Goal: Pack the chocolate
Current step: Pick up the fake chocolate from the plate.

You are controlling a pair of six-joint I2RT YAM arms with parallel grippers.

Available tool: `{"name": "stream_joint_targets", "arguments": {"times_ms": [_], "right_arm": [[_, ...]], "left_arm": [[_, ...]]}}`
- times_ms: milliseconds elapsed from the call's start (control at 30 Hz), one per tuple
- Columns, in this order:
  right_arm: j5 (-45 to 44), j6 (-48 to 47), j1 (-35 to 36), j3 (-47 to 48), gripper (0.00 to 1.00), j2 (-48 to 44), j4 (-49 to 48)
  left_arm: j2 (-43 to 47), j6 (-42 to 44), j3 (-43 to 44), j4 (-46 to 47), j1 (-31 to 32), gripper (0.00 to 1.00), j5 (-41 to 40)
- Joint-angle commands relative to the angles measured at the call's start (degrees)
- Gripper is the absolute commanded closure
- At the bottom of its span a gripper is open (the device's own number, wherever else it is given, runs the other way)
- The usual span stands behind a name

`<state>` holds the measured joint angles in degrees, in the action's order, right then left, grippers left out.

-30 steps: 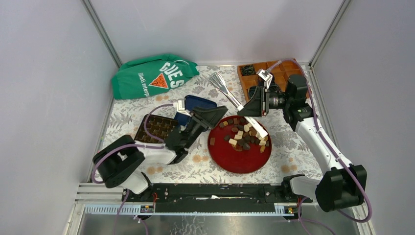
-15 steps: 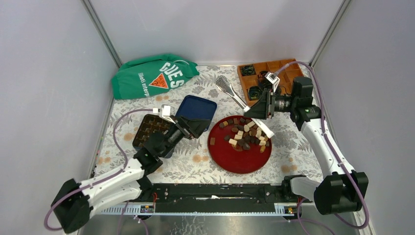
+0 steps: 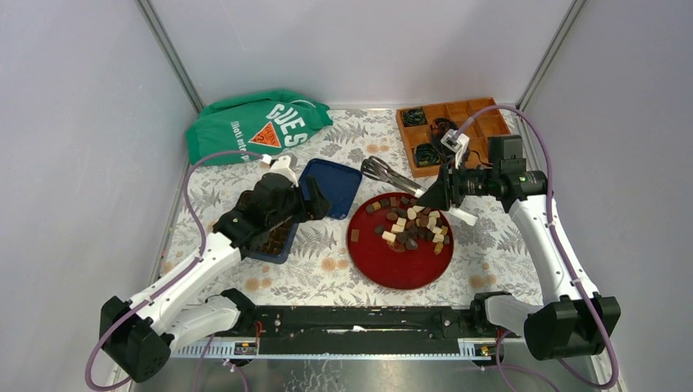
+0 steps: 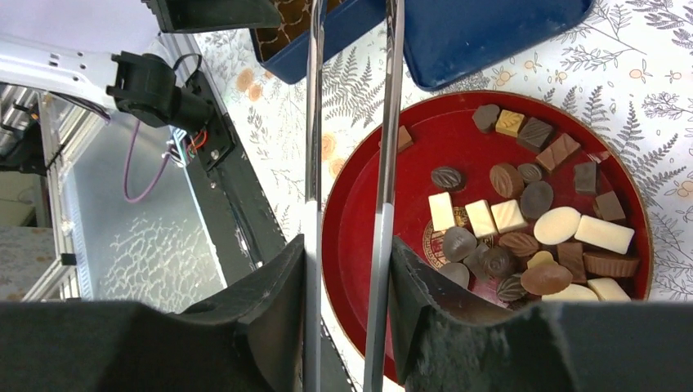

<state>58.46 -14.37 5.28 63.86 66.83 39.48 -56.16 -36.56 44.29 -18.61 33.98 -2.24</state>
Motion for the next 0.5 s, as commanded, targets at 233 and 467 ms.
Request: {"name": "stream_joint_targets", "arguments": {"times_ms": [233,467], "right_arm": [[-4.0,-10.5,-0.1,2.6,0.60,0.0,8.4],[-9.1,-18.9,-0.1,3.5,0.60,0.7,13.9]], "left_arm": [[1.7,4.2,-6.1,0.2,-1.1,0.15,10.6],[-1.0,4.4,-6.9,-0.6,-3.3,0.15,15.8]]}}
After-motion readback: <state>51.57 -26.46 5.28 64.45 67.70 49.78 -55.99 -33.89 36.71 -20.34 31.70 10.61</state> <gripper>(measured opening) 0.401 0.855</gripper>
